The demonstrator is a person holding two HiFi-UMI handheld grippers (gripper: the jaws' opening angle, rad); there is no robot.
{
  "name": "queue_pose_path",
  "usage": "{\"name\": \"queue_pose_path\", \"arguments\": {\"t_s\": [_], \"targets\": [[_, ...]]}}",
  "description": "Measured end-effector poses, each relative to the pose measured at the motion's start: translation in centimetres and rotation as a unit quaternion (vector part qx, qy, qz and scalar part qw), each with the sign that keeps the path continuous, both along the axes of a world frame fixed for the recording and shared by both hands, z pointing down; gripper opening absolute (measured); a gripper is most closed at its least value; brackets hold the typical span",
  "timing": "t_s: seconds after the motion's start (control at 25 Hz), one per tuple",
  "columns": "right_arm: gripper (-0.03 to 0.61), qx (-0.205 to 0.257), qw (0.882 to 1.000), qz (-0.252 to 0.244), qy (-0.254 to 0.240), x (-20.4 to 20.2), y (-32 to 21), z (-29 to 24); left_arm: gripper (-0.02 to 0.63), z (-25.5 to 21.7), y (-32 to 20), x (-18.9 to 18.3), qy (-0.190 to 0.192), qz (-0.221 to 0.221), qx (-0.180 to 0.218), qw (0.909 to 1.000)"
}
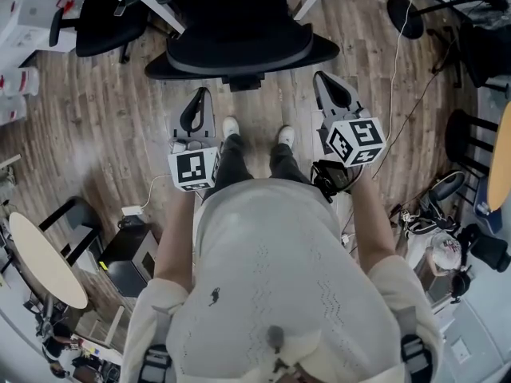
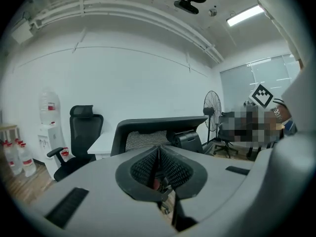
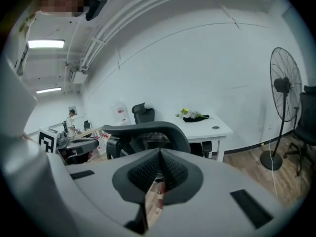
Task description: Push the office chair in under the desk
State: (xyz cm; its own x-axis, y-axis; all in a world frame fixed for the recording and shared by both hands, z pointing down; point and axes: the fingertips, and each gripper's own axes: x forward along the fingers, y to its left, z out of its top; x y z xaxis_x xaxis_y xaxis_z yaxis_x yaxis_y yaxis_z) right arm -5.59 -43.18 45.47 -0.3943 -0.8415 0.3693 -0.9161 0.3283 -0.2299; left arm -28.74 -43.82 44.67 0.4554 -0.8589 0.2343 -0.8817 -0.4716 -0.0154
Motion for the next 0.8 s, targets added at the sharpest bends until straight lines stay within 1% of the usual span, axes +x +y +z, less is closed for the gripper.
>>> {"name": "queue_pose_path", "arguments": {"t_s": [0.2,0.4,0.64,0.8], "targets": [[0.008,0.006,1.0,0.007,-0.021,0.6,1.4,-1.4,0.025,-0.5,1.5,0.7,0.001,0.005,-0.003,1.0],[0.008,0.008,1.0,0.002,-0.029,0.6,2.6,-2.4,0.023,-0.9,2.8,1.0,0.004,0.004,-0.007,1.0],[0.008,0.027,0.999,0.004,-0.04,0.2,3.3,-4.6,0.023,-2.0,3.9,1.2,0.009,0.006,-0.006,0.9999],[0.008,0.042,0.998,0.002,-0.044,0.3,4.0,-6.3,0.023,-3.6,4.1,1.7,0.02,0.002,0.006,0.9998]]}}
